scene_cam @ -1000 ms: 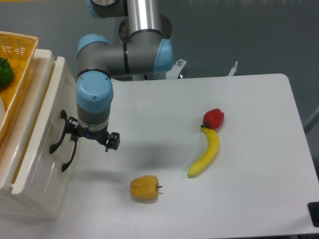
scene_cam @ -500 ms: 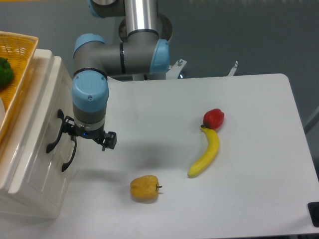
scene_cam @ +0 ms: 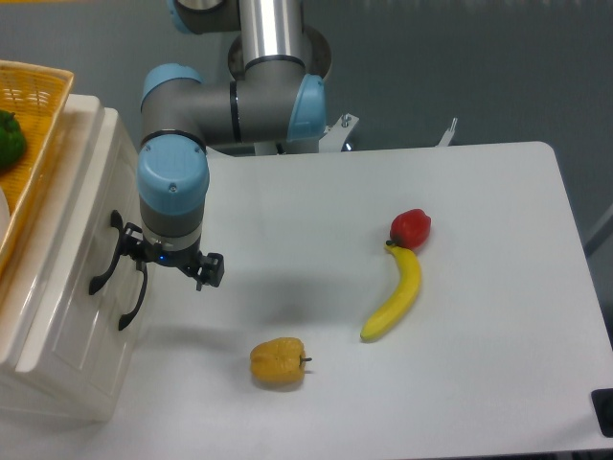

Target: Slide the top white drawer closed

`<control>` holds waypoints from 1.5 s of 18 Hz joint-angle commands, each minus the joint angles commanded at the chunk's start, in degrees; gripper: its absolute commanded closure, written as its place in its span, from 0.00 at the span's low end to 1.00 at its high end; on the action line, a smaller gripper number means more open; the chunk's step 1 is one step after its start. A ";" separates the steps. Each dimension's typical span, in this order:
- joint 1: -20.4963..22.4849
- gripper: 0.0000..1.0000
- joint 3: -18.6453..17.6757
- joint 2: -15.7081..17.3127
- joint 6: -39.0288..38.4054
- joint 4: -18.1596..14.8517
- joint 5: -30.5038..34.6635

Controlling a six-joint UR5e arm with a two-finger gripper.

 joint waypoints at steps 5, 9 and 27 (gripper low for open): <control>1.49 0.00 0.17 0.09 0.97 0.00 0.09; 3.95 0.00 0.97 -0.18 2.98 0.26 0.44; 18.89 0.00 1.05 0.44 33.02 -0.70 12.56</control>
